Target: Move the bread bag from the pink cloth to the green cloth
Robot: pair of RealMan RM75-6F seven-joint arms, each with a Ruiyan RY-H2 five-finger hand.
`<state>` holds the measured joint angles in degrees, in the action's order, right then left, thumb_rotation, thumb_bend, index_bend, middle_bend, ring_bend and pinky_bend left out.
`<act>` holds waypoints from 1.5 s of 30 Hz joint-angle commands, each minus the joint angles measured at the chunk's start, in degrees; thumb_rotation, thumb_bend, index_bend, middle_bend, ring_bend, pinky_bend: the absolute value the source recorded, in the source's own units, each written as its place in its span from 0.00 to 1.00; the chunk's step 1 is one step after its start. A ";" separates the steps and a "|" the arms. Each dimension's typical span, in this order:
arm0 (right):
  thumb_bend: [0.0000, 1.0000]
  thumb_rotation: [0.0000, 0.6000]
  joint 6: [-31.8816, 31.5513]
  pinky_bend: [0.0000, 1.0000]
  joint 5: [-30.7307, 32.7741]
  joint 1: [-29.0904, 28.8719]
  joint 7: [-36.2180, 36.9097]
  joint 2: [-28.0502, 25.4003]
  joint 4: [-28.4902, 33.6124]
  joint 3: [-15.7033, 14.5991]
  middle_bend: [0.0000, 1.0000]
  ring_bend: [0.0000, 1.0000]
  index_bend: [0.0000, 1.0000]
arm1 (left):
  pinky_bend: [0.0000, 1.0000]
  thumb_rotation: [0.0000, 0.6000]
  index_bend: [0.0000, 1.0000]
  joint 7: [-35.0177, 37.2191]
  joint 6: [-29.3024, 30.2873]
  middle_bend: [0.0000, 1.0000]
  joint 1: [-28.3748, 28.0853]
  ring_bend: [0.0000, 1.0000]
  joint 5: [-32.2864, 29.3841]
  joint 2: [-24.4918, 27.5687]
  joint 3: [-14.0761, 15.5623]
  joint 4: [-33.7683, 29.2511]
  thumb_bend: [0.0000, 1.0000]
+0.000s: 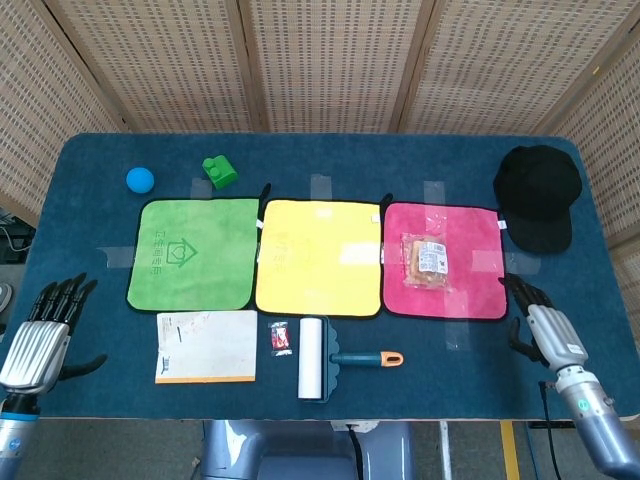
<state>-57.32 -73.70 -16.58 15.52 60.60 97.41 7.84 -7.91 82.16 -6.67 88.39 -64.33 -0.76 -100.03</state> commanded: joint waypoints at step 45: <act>1.00 1.00 10.74 0.15 44.70 -28.67 -23.08 21.82 -4.64 6.06 0.00 0.00 0.08 | 0.00 1.00 0.00 2.98 -4.19 0.00 -2.43 0.00 -5.27 1.09 -1.18 0.09 0.00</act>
<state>-46.03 -29.75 -44.67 -6.87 81.95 92.42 13.75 -4.92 77.98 -9.10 83.12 -63.23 -1.94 -99.94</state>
